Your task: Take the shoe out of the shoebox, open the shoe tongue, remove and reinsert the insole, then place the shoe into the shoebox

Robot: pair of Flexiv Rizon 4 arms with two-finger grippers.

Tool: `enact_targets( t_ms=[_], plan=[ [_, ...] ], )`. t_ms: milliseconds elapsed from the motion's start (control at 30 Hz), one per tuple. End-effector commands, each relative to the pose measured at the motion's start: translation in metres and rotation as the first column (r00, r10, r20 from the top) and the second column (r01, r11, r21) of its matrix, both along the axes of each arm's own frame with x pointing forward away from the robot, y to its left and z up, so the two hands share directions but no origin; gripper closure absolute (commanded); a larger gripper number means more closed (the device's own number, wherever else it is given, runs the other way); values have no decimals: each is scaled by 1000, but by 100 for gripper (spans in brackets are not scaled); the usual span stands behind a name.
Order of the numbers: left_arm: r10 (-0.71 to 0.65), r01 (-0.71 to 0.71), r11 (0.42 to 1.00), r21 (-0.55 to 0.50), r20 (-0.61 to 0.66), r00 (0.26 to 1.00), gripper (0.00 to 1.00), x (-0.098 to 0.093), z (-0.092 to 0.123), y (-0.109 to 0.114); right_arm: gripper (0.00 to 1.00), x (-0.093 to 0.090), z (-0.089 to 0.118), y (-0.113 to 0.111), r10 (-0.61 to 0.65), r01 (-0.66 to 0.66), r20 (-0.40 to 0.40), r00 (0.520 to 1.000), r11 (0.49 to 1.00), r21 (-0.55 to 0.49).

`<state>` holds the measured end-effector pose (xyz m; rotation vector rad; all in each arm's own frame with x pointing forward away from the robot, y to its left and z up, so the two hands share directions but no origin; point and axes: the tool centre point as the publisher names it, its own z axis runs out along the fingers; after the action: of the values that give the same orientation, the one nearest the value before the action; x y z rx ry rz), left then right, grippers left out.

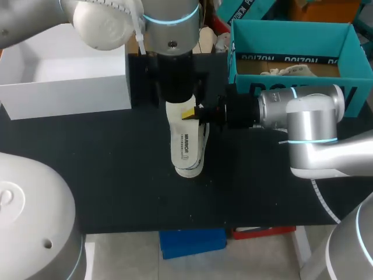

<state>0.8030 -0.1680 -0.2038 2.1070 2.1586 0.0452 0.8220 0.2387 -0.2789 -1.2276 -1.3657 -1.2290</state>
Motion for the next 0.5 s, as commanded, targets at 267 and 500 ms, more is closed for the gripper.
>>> enact_targets(
  t_ms=[267,500],
  plan=[
    [-36,36,999,7,30,999,0,-47,-13,1,100,0,0,1,0,0,-1,1000,1000,-1],
    [-73,73,994,-76,0,997,0,-60,-15,2,100,0,0,1,0,0,-1,1000,1000,-1]
  ],
)
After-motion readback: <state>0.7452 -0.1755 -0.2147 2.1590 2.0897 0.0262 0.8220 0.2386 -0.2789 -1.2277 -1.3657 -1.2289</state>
